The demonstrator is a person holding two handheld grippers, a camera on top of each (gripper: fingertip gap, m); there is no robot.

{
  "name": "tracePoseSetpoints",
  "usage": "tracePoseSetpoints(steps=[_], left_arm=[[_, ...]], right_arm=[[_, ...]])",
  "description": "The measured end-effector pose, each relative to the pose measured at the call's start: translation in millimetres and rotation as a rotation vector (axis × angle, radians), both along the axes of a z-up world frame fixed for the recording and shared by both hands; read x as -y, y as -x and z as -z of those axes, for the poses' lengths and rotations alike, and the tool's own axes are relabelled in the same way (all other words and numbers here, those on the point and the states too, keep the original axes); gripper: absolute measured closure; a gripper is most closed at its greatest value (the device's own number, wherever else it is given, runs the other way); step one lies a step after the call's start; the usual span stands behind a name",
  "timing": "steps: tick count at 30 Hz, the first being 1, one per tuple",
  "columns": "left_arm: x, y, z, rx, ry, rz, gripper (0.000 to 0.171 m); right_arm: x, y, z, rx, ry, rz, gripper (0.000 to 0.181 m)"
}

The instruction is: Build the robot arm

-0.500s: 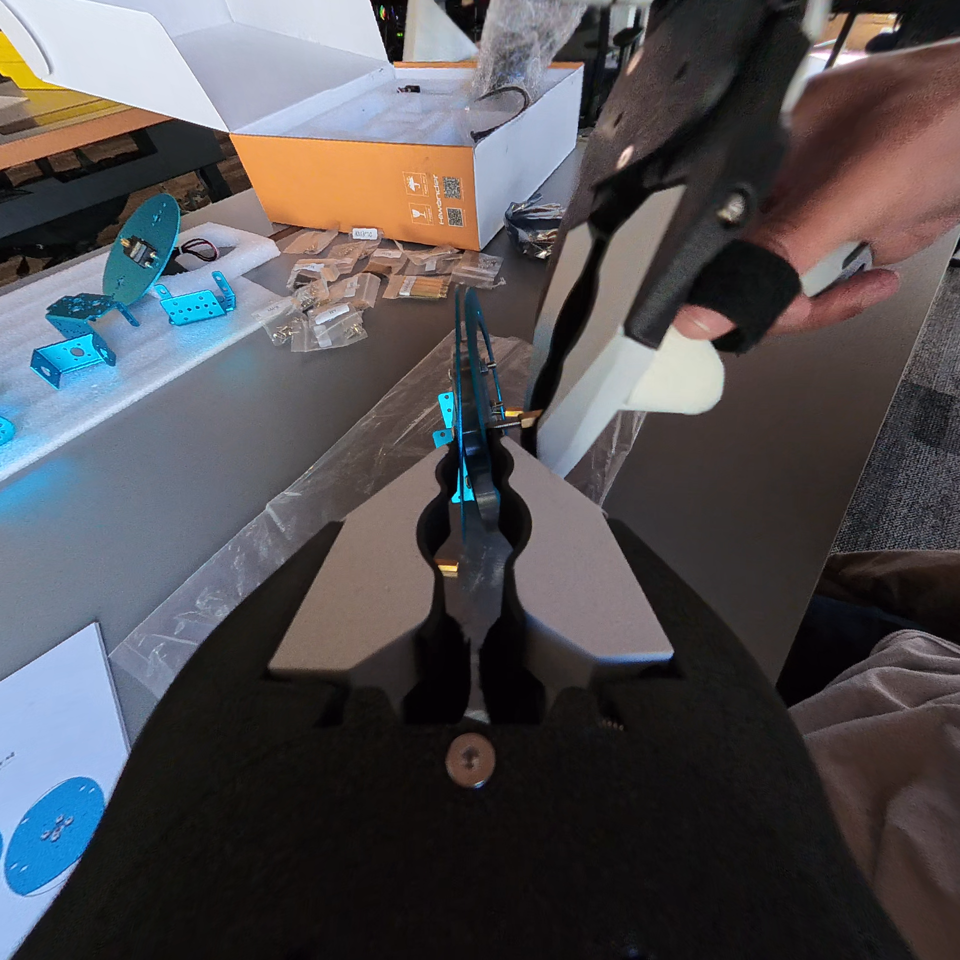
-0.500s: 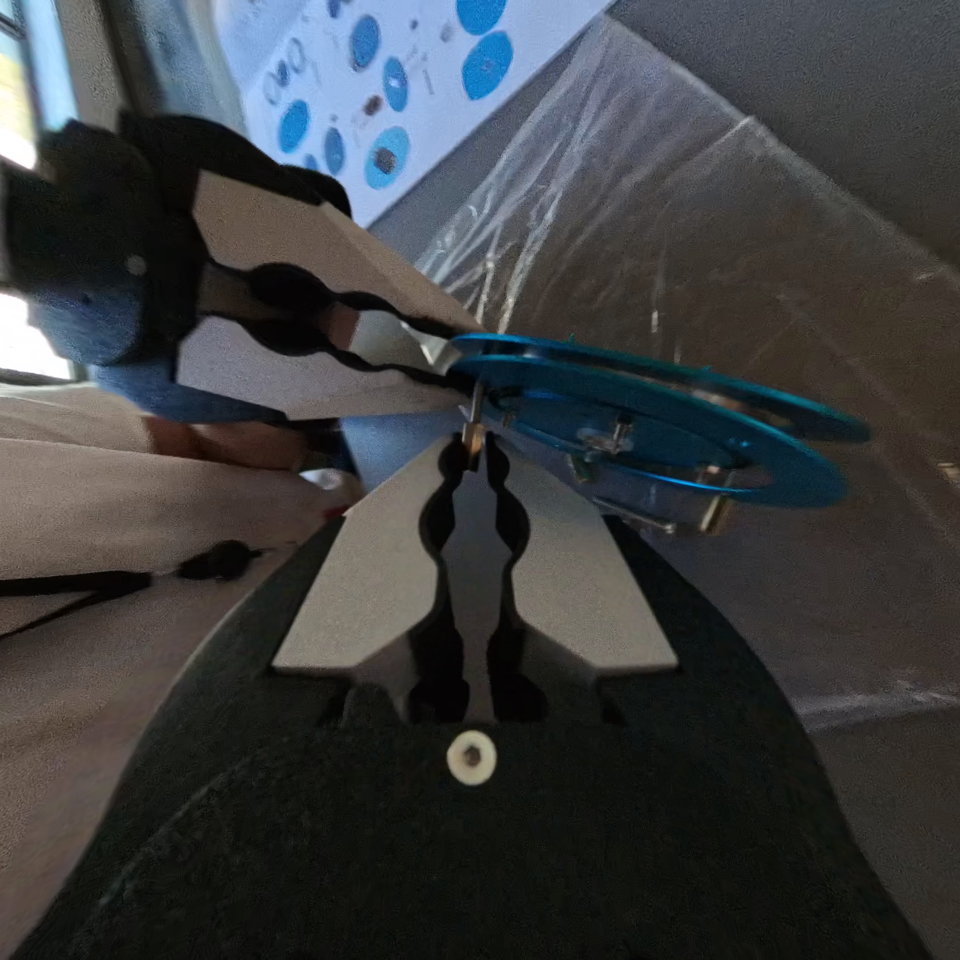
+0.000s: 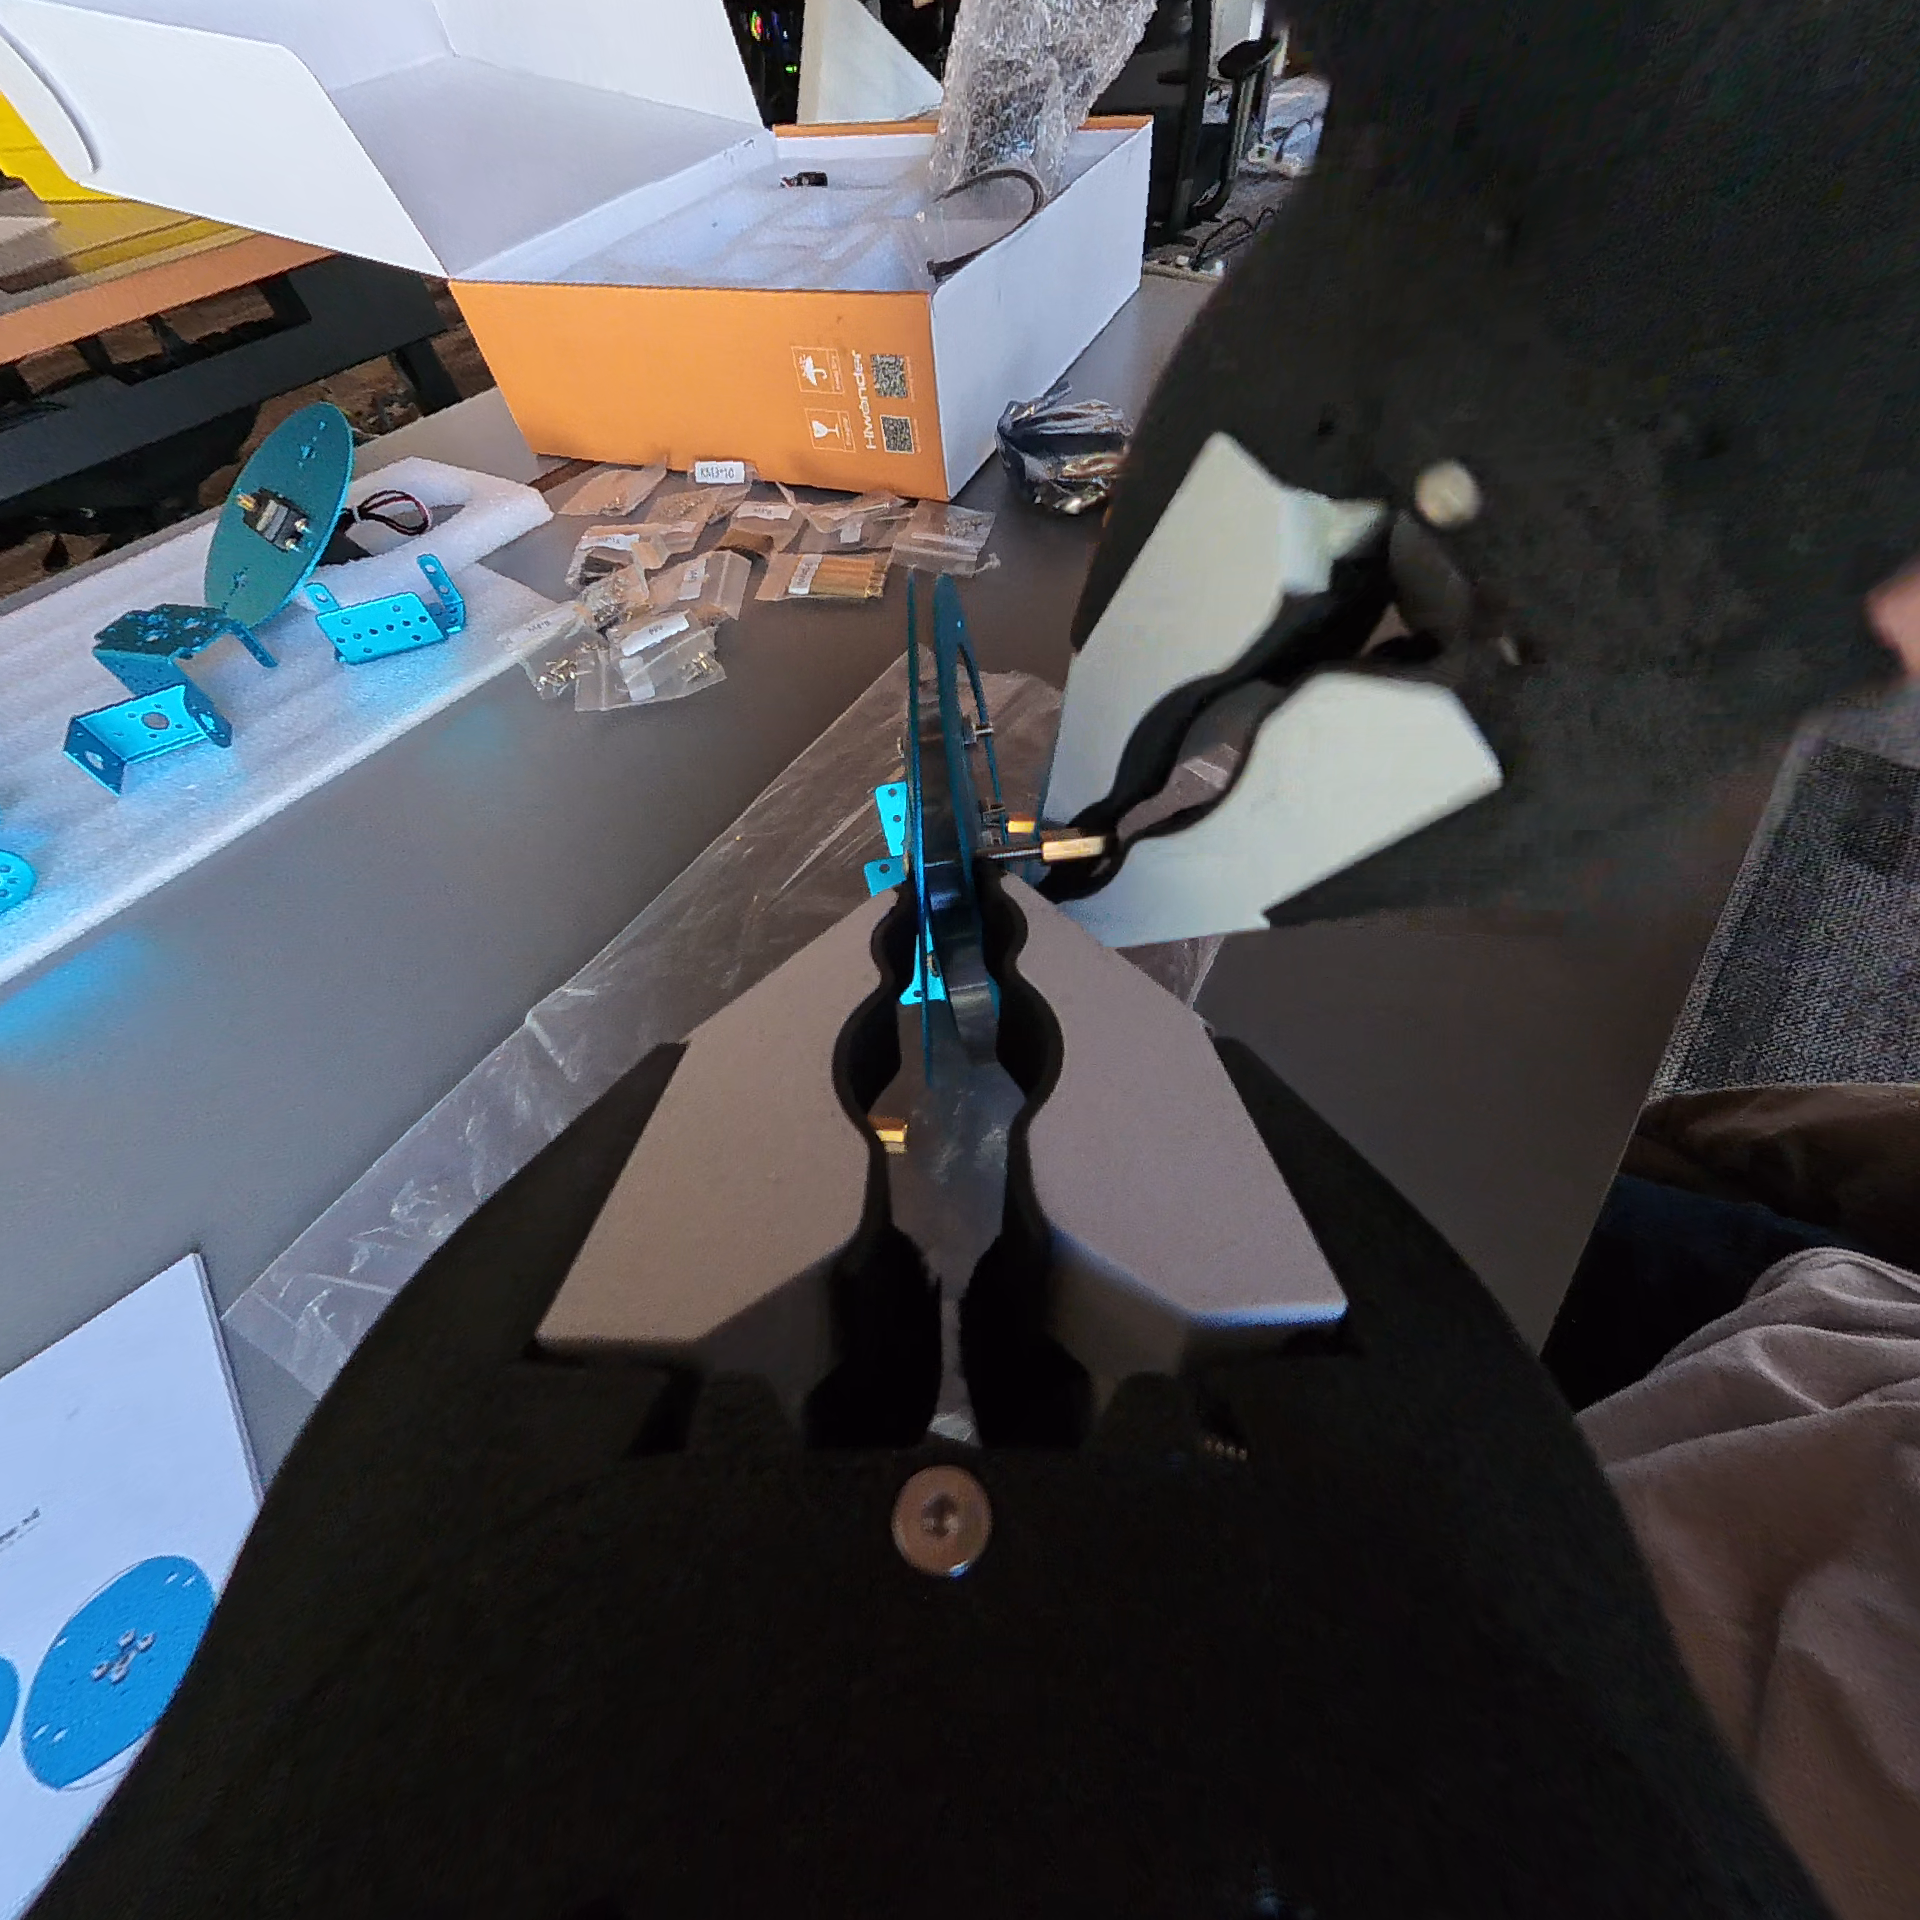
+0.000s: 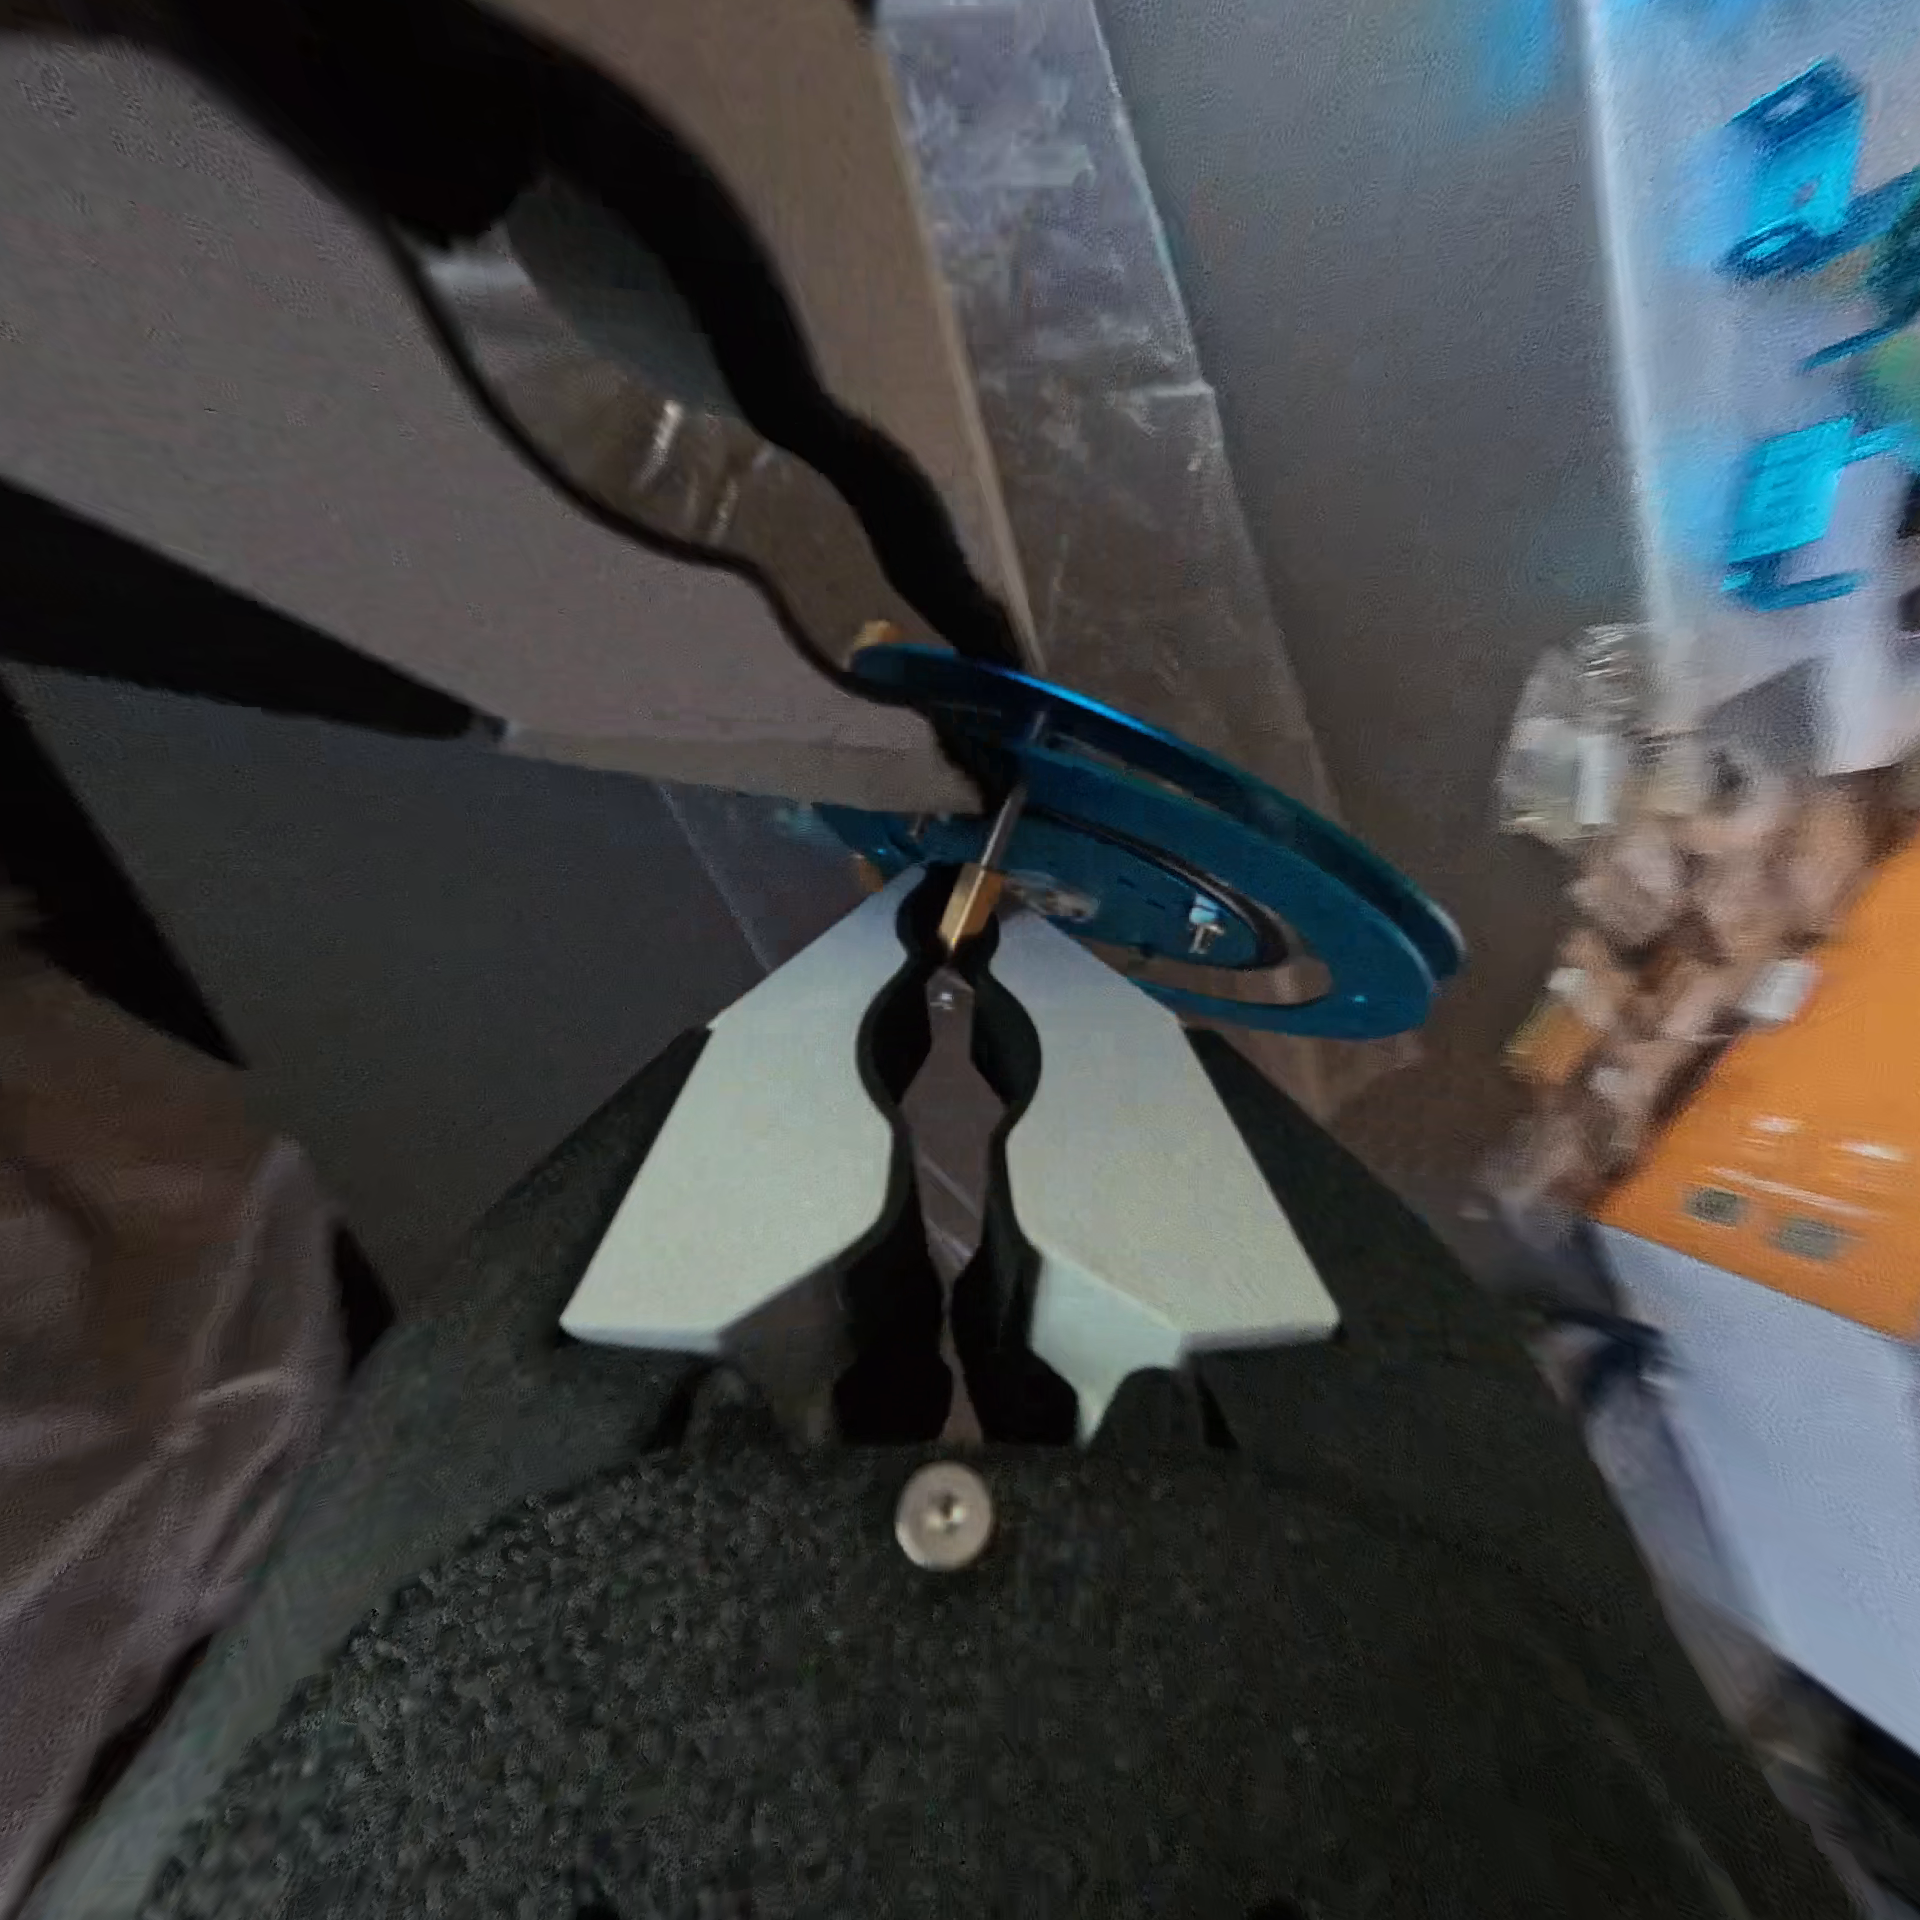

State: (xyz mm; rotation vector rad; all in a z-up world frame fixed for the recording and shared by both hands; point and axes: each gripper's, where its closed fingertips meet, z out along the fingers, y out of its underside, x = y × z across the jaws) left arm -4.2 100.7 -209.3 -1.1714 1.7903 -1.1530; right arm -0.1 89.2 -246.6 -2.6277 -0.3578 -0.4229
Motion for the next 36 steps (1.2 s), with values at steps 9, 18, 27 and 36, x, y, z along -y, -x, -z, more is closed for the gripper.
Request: tracePoseSetpoints(steps=[9,18,27,36], left_arm=[[3,-2,1,-0.004,0.011,0.001,0.161],[3,1,0,-0.005,0.024,0.010,0.161],[1,0,0,-0.009,0.025,0.001,0.161],[0,0,0,-0.007,0.042,0.013,0.161]], right_arm=[[-5,43,-11,-1.199,-0.026,0.208,0.181],[3,25,-8,-0.530,-0.100,0.092,0.163],[-2,-2,-21,0.298,-0.112,-0.068,0.160],[-3,5,-21,-0.184,-0.123,0.068,0.177]])
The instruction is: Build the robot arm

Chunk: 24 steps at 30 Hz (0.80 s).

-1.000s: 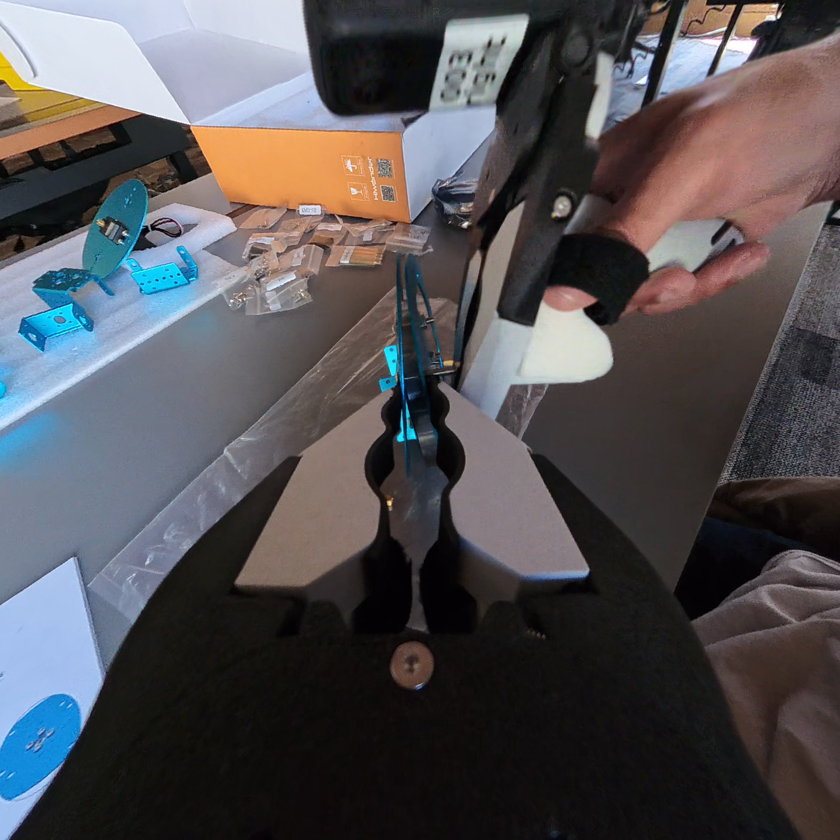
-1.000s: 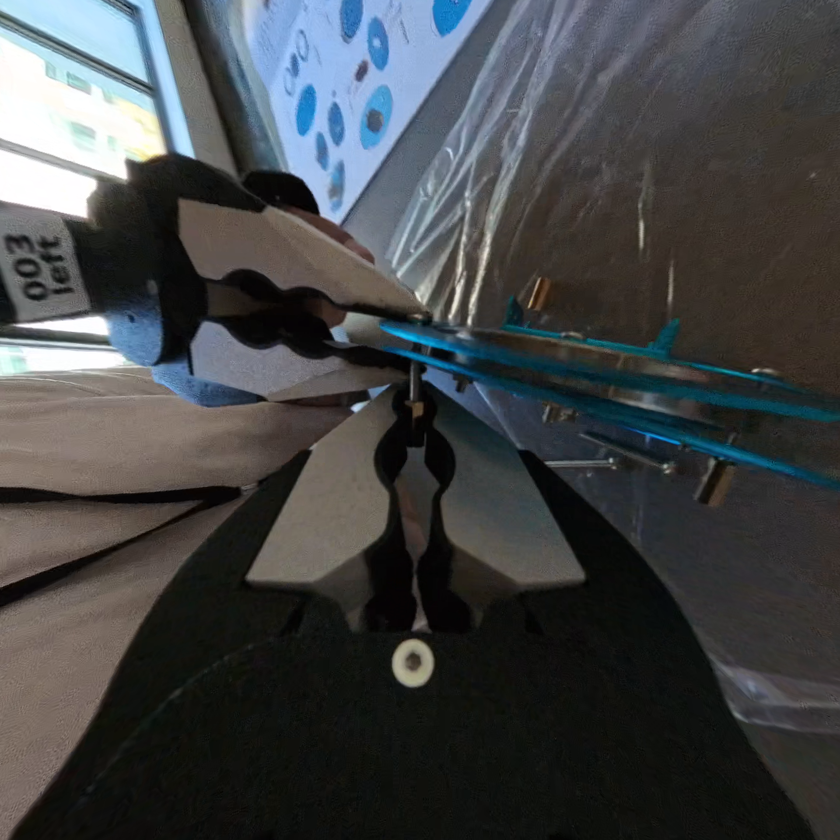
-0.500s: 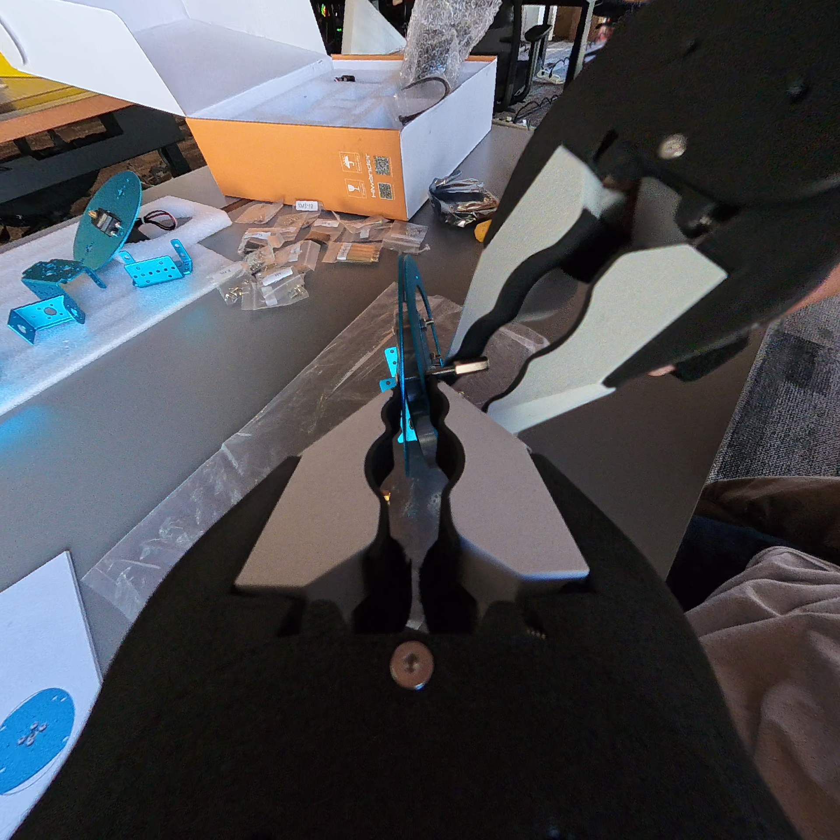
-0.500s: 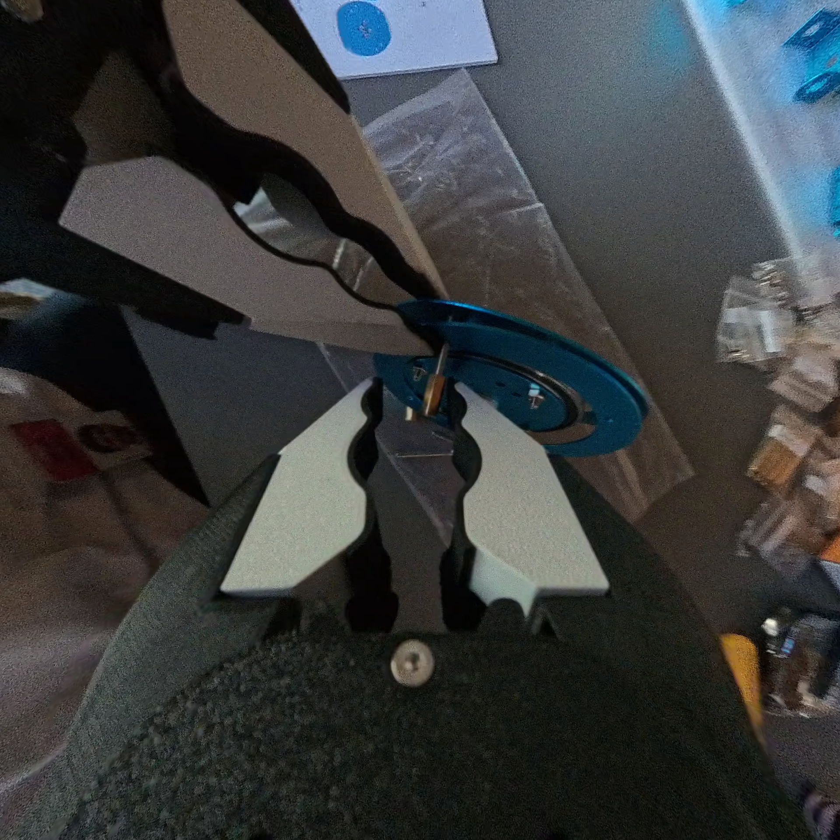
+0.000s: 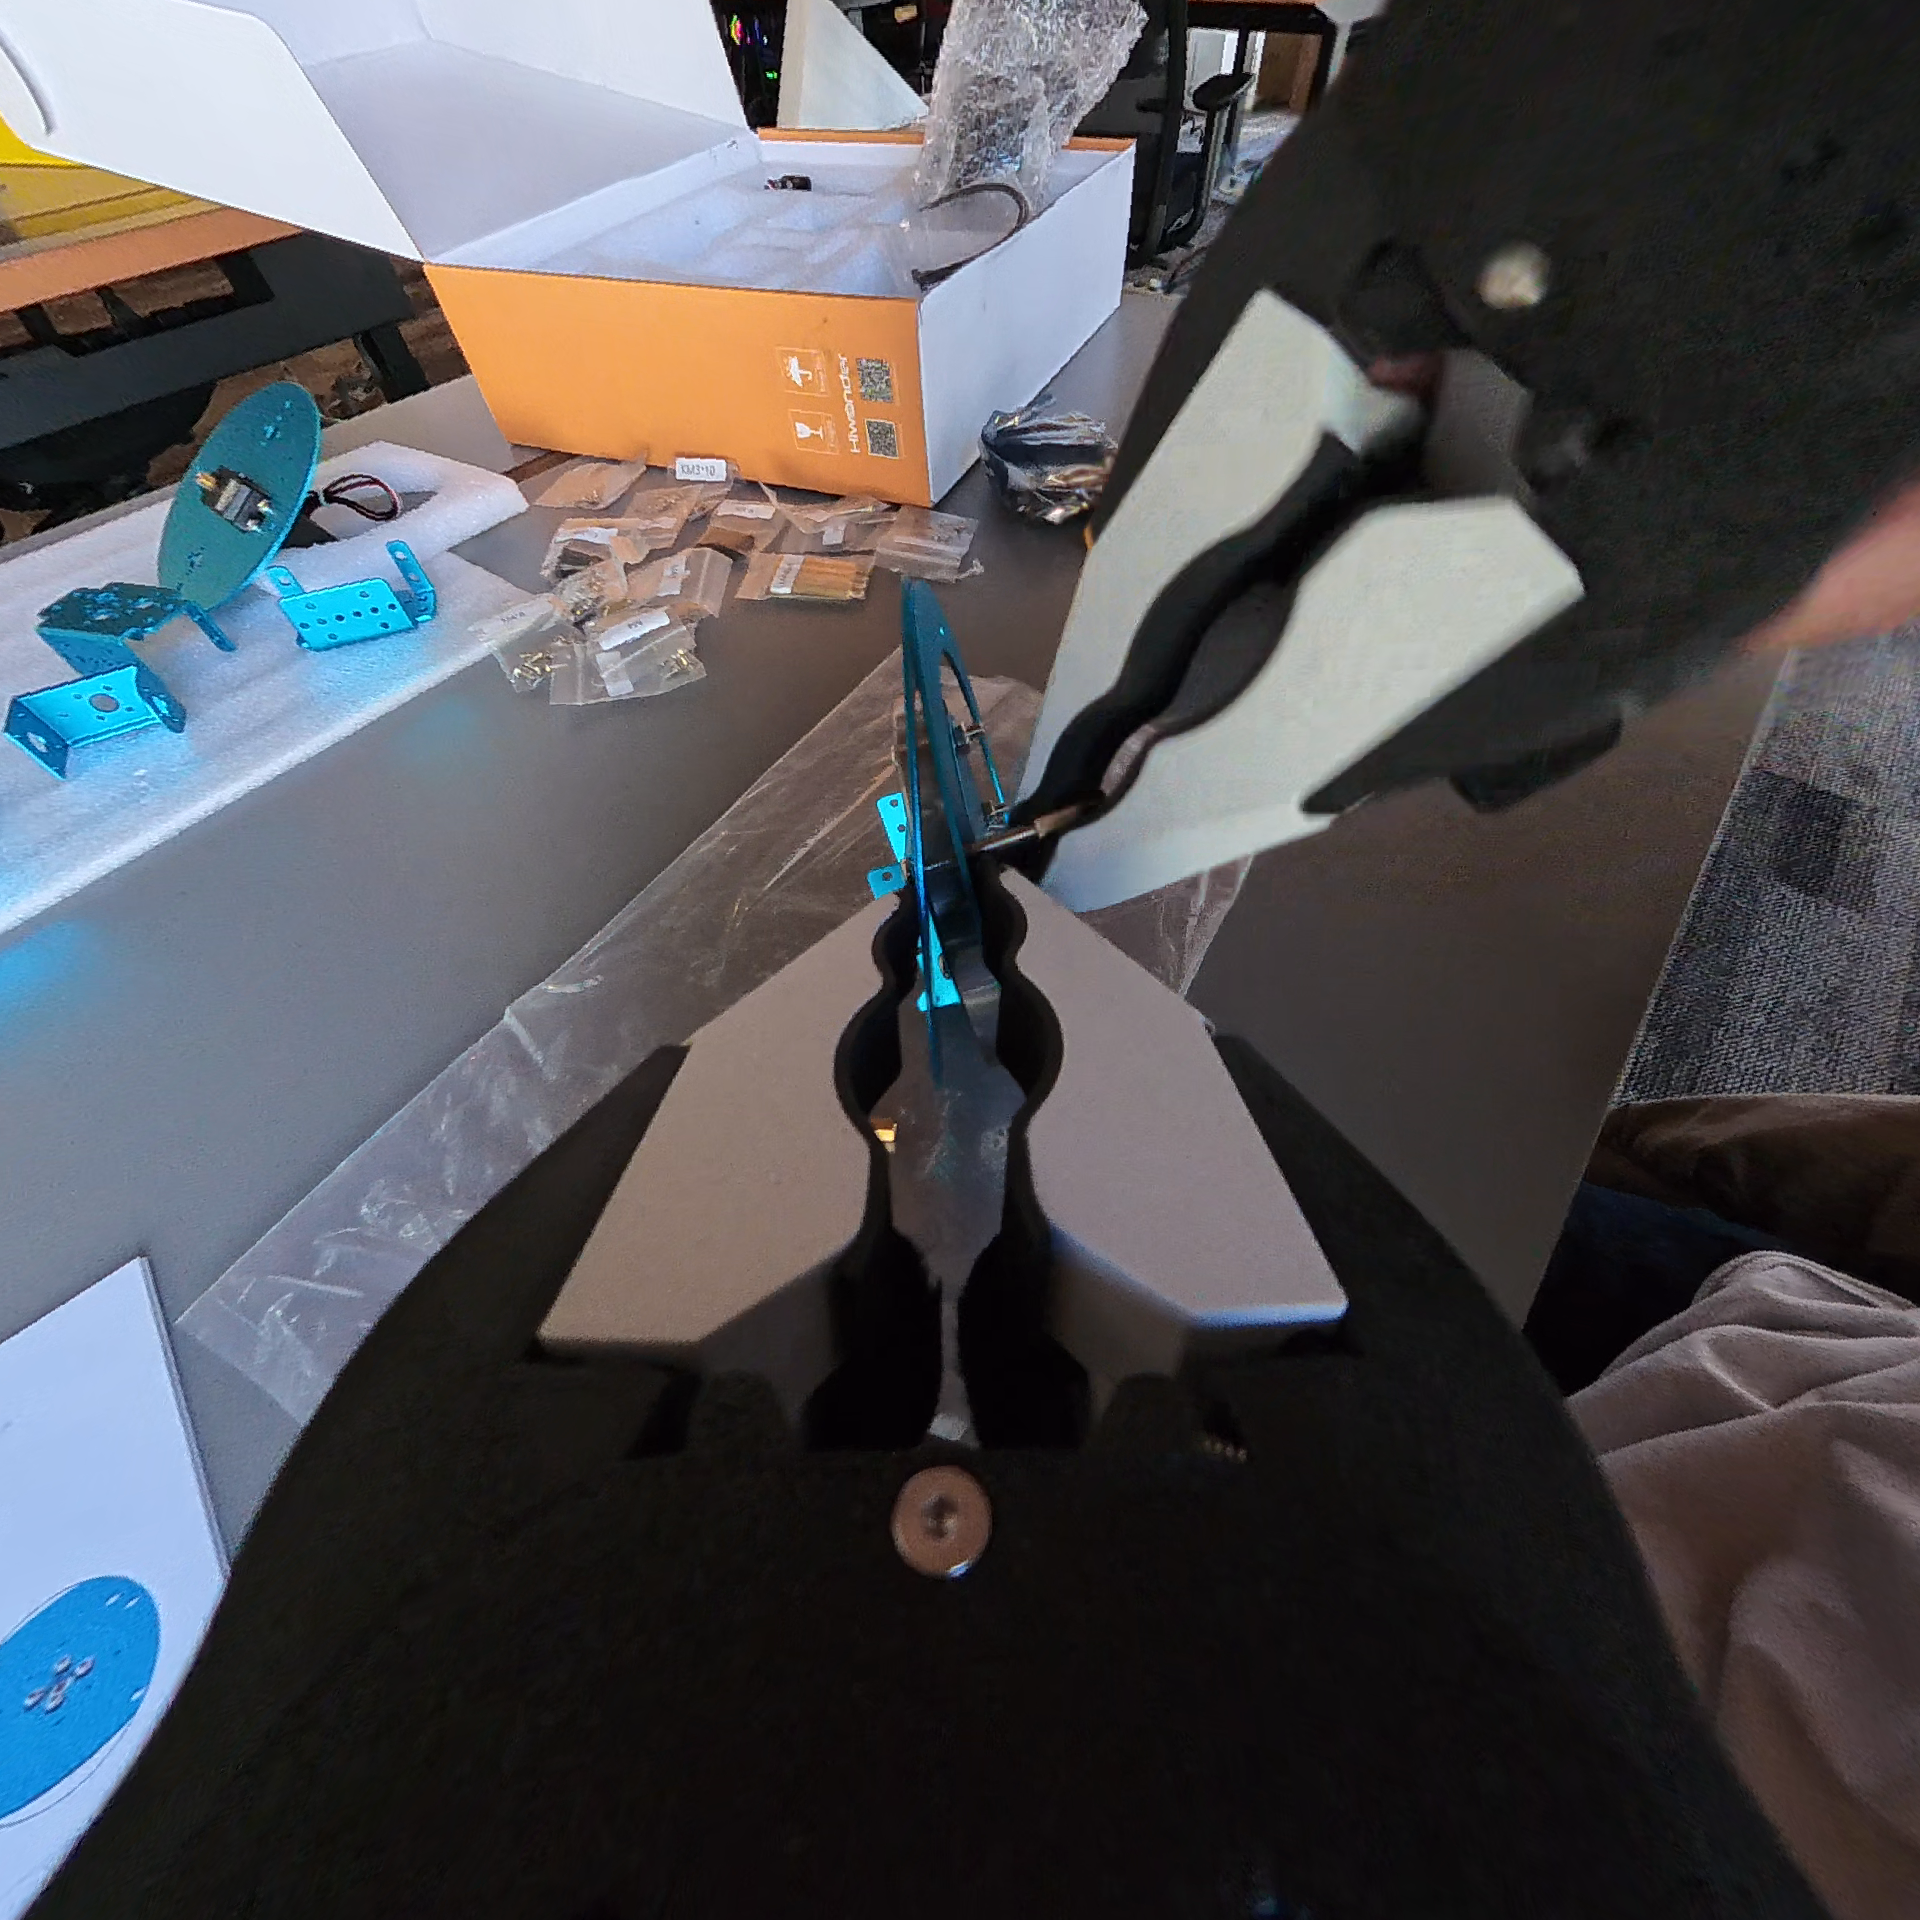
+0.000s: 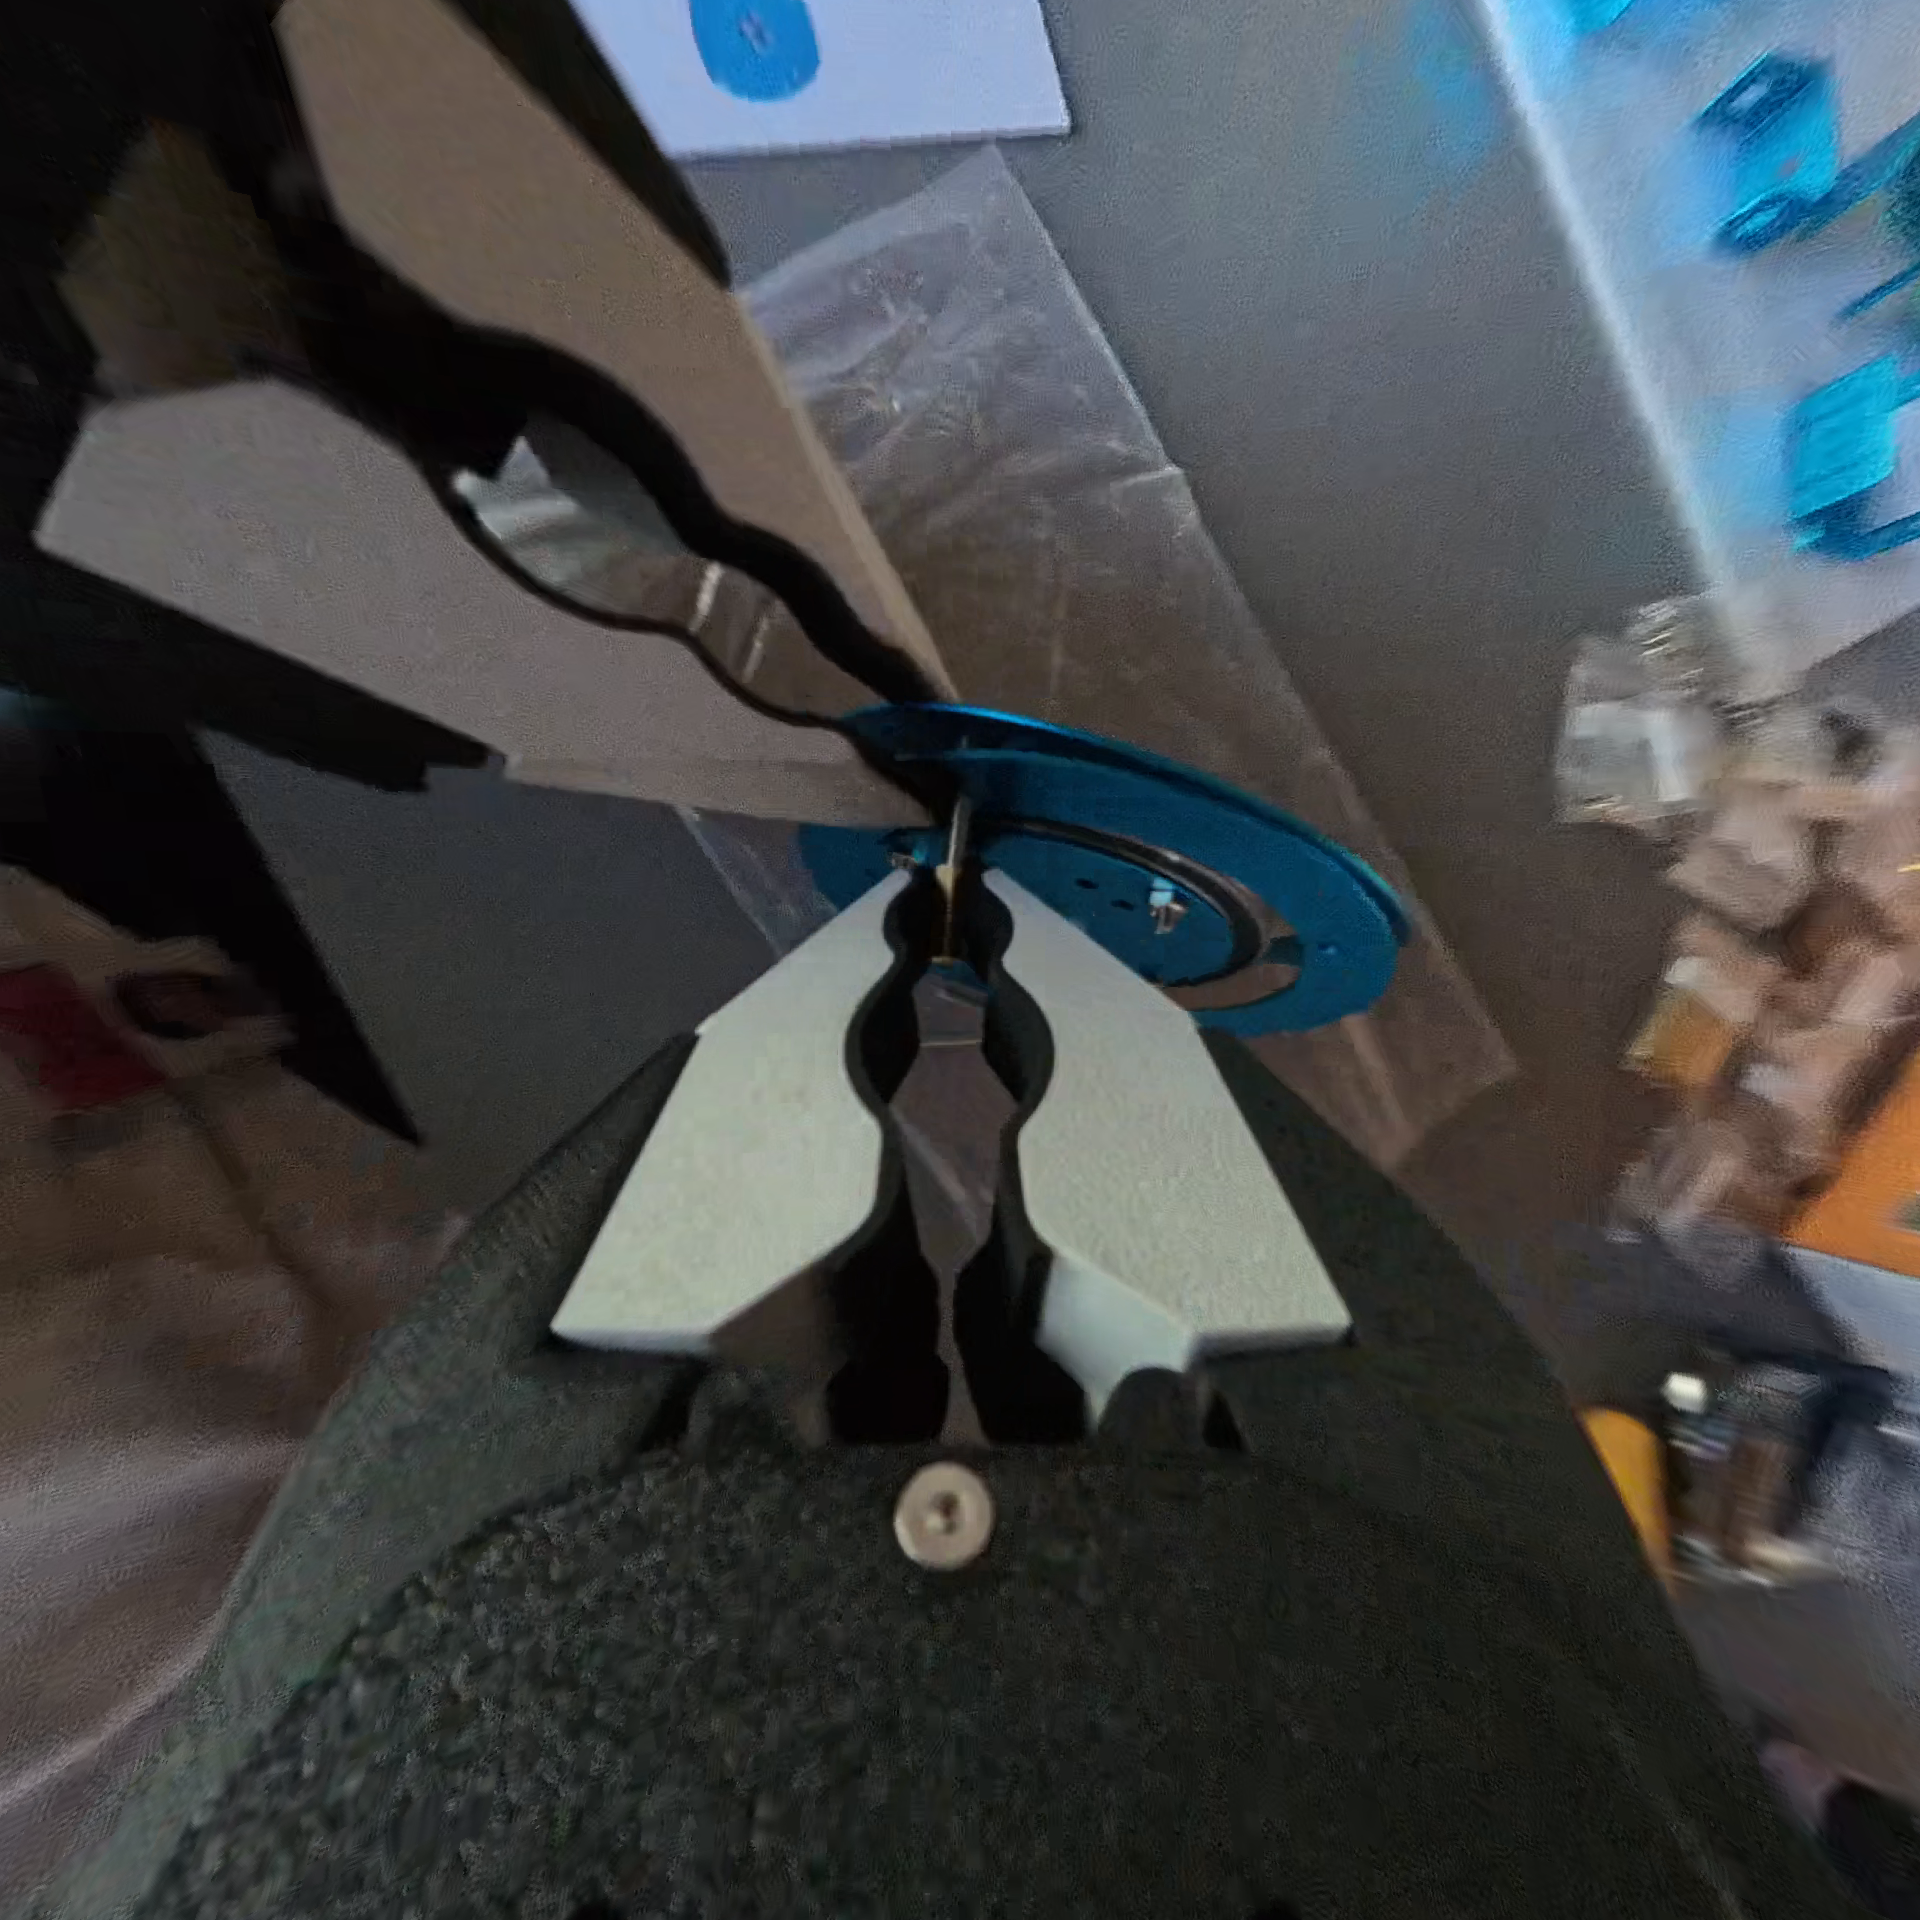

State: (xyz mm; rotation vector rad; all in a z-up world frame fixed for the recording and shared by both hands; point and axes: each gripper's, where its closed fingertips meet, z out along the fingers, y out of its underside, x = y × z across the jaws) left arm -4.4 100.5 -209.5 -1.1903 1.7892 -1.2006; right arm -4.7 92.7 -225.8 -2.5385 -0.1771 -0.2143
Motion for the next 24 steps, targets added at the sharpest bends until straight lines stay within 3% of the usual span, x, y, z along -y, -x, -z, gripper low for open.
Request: tracePoseSetpoints(steps=[7,9,11,14,19,21,23,24], left_arm=[[1,-1,0,0.003,-0.002,0.005,0.161],[1,-1,0,0.003,-0.001,0.004,0.161],[1,0,0,0.002,-0.002,0.005,0.161],[2,0,0,0.000,-0.003,0.003,0.161],[2,0,0,-0.003,-0.006,0.000,0.161],[2,0,0,-0.003,-0.006,-0.003,0.161],[1,-1,0,-0.004,-0.003,-0.002,0.161],[1,-1,0,-0.005,-0.001,-0.001,0.161]], right_arm=[[2,23,-4,-0.941,0.014,0.163,0.178],[1,26,-7,-1.099,0.003,0.203,0.178],[0,27,-7,-1.131,-0.025,0.210,0.178],[1,19,-1,-0.781,-0.073,0.133,0.177],[0,8,-2,0.129,-0.083,-0.049,0.154],[-3,1,-4,0.460,-0.048,-0.084,0.160],[-4,-3,-6,0.654,-0.012,-0.102,0.163],[-5,-7,-10,0.720,-0.013,-0.096,0.175]])
